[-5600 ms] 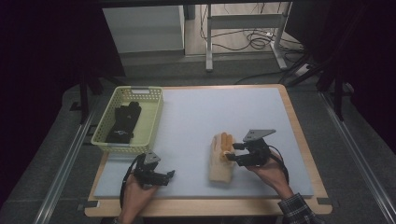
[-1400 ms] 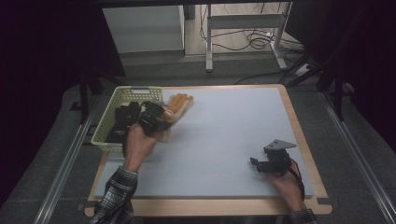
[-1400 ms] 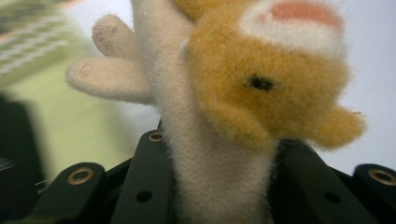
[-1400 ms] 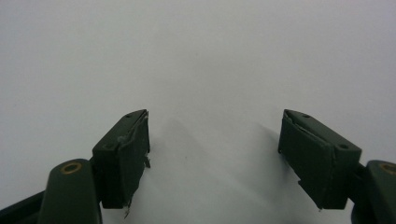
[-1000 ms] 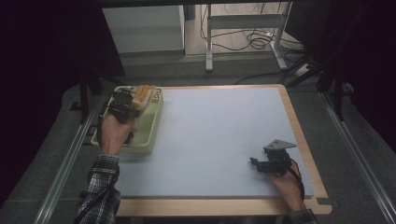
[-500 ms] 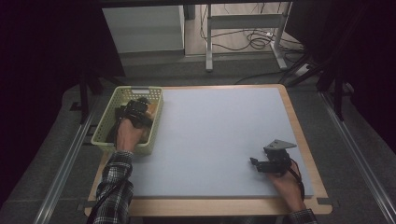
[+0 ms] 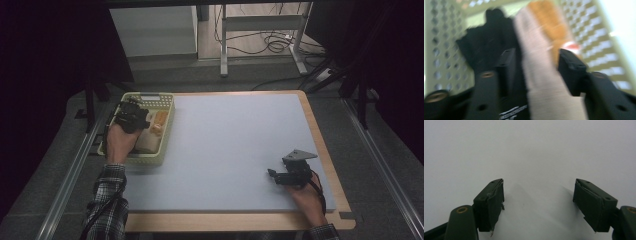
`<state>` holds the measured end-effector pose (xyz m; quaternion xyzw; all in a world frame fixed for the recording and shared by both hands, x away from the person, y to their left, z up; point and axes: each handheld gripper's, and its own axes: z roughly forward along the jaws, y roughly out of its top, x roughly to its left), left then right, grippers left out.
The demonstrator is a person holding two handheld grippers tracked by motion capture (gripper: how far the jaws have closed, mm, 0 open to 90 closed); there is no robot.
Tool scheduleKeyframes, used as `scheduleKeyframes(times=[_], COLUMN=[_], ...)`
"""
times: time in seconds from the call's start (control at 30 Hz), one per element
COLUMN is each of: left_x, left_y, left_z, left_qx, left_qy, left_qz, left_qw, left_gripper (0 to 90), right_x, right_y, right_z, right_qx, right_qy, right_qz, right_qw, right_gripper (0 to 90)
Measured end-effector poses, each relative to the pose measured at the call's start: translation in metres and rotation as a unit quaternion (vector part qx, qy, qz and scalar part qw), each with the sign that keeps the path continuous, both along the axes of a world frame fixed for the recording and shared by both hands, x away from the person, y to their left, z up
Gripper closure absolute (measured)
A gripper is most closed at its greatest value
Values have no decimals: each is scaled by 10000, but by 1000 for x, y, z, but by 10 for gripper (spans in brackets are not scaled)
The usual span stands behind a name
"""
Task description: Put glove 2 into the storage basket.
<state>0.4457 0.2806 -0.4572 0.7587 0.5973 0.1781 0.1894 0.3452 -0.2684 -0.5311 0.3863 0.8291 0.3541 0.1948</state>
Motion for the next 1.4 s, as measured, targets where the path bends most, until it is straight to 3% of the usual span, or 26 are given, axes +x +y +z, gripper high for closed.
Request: scheduleKeyframes(times=[0.1, 0.2, 0.3, 0.4, 0.5, 0.83, 0.9, 1.07, 1.4], left_x=[9, 16, 21, 24, 24, 8, 5, -4, -24], left_y=[3, -3, -17, -28, -21, 1, 5, 14, 18], left_z=[-20, -32, -32, -33, -31, -14, -11, -5, 3], left_qx=[99, 52, -134, 159, 115, 32, -136, -704, -1098], left_qy=[322, 472, 429, 413, 423, -185, -267, -573, -1031], left_qz=[102, 43, -186, -180, -75, 5, 6, -95, -339], left_qw=[9994, 9989, 9988, 9989, 9990, 9998, 9996, 9958, 9880], left_gripper=[632, 663, 670, 680, 610, 346, 303, 202, 88], right_x=[0, 0, 0, 0, 0, 0, 0, 0, 0], right_y=[0, 0, 0, 0, 0, 0, 0, 0, 0], right_z=[0, 0, 0, 0, 0, 0, 0, 0, 0], right_qx=[4, 4, 3, 2, -1, -6, -5, -8, -23], right_qy=[1, 1, 2, -1, -3, -5, -6, -10, -19], right_qz=[2, 2, 2, 1, -1, -6, -5, -7, -26], right_qw=[10000, 10000, 10000, 10000, 10000, 10000, 10000, 10000, 10000], right_gripper=[244, 244, 244, 244, 243, 244, 244, 243, 234])
